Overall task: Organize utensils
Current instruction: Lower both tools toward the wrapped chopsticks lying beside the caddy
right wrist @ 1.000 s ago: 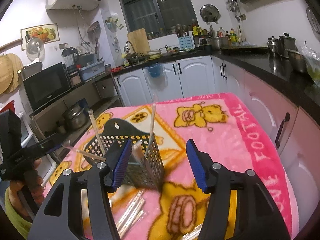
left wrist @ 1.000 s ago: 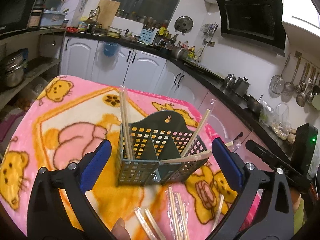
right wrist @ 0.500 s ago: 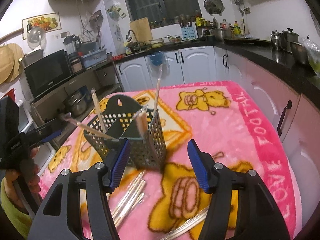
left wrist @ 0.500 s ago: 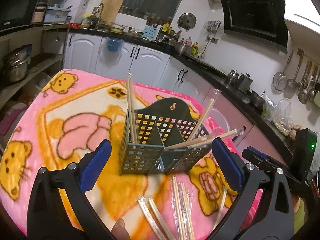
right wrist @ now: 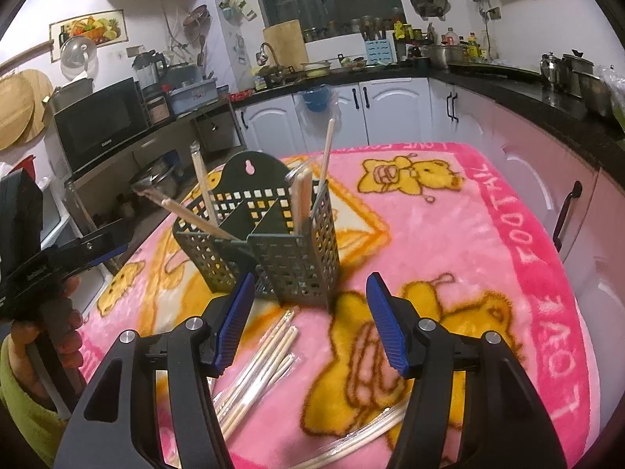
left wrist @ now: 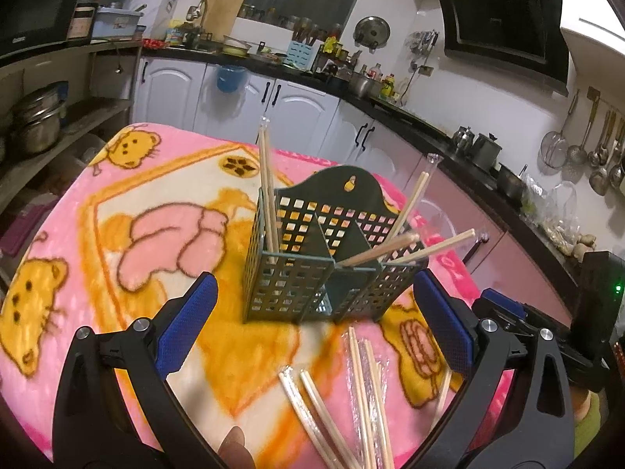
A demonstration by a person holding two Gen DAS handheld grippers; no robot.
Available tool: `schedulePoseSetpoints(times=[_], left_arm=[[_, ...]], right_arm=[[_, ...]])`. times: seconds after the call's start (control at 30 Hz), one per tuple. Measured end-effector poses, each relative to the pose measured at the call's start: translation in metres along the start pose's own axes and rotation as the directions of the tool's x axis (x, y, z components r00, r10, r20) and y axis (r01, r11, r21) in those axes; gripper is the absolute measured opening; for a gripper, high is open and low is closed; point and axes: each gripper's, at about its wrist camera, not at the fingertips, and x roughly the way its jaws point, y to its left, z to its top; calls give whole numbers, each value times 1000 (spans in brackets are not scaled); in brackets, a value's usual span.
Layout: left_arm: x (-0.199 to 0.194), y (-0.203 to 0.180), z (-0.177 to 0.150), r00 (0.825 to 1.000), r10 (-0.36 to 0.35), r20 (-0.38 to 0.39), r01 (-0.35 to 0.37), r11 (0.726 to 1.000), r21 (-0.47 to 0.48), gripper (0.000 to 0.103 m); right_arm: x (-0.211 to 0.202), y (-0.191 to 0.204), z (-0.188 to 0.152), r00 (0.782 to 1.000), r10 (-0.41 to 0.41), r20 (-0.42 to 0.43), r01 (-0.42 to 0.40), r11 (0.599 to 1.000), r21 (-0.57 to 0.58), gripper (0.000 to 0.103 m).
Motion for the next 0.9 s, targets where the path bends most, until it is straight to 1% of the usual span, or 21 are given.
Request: schedulePoseSetpoints(times=[0.37,0.63,0.9], left_arm=[[13,0,-20,998,16,-67,-15,1000,7,92],[23,-1,-33,994,44,-103,-42,999,29,92],[30,8,-44,988,33,-152,-31,999,18,92]], right_arm=[[15,7,-13,999,22,-49,-22,1000,1,57],[24,9,-21,997,27,-78,-26,1000,7,57],[37,11,-27,992,38,-120,-37,999,7,57]])
